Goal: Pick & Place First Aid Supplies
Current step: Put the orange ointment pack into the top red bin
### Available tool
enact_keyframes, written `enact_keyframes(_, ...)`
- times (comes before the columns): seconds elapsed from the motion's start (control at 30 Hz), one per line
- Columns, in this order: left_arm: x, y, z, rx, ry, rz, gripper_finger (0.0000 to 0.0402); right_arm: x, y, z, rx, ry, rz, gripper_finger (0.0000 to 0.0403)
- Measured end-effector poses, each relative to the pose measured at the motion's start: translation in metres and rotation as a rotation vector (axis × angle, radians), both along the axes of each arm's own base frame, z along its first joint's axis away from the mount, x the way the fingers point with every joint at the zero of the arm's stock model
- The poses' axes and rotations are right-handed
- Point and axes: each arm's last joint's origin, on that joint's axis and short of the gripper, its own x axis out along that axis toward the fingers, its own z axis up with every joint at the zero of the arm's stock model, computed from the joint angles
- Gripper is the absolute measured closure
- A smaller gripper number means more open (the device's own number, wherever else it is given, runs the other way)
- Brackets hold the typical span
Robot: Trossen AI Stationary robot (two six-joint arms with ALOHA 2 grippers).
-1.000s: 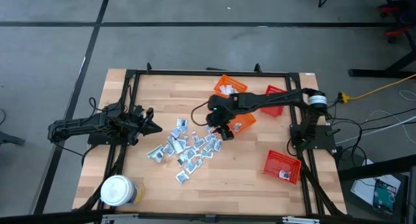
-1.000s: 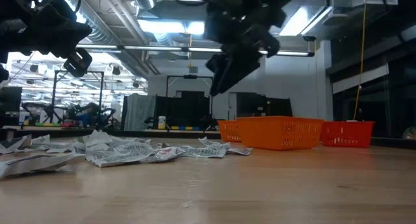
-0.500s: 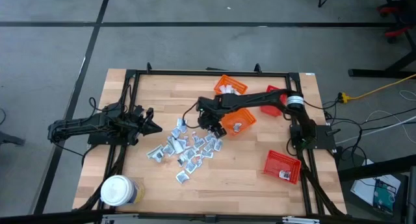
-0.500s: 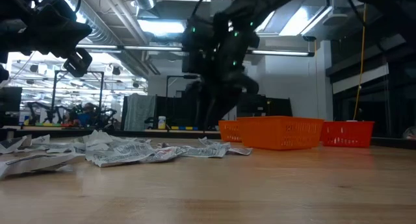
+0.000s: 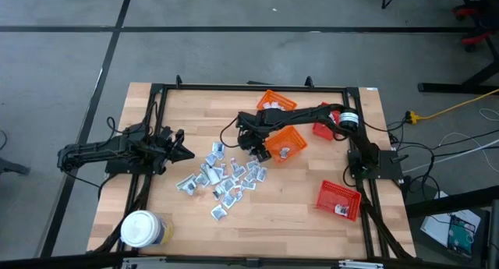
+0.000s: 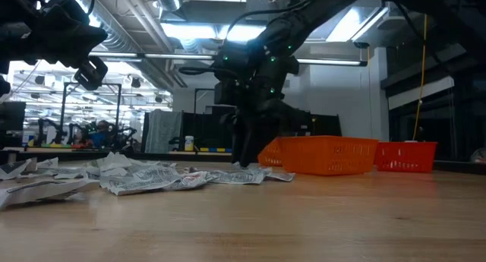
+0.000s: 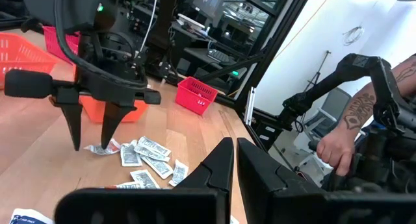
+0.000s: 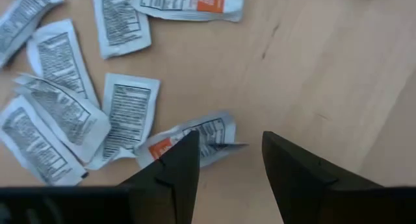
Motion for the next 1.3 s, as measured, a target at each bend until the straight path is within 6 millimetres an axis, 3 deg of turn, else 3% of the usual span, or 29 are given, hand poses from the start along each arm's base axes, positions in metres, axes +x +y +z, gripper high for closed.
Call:
enact_keyframes(0.13, 0.000, 0.000, 0.000, 0.000, 0.000, 0.000, 0.0386, -0.001, 0.000, 0.000, 0.005, 0.008, 0.001, 0.0250)
enact_keyframes(0.63, 0.000, 0.000, 0.000, 0.000, 0.000, 0.000, 0.0386, 0.001, 0.001, -0.012, 0.068, 0.045, -0.017, 0.0391)
enact_keyframes(0.8, 0.000, 0.000, 0.000, 0.000, 0.000, 0.000, 0.0386, 0.001, -0.003, -0.007, 0.079, 0.066, -0.056, 0.0393)
enact_keyframes(1.03, 0.000, 0.000, 0.000, 0.000, 0.000, 0.000, 0.0386, 0.009, -0.009, 0.023, 0.097, 0.066, -0.121, 0.0398)
enact_keyframes(1.3, 0.000, 0.000, 0.000, 0.000, 0.000, 0.000, 0.0386, 0.020, -0.013, 0.078, 0.115, -0.010, -0.148, 0.0400)
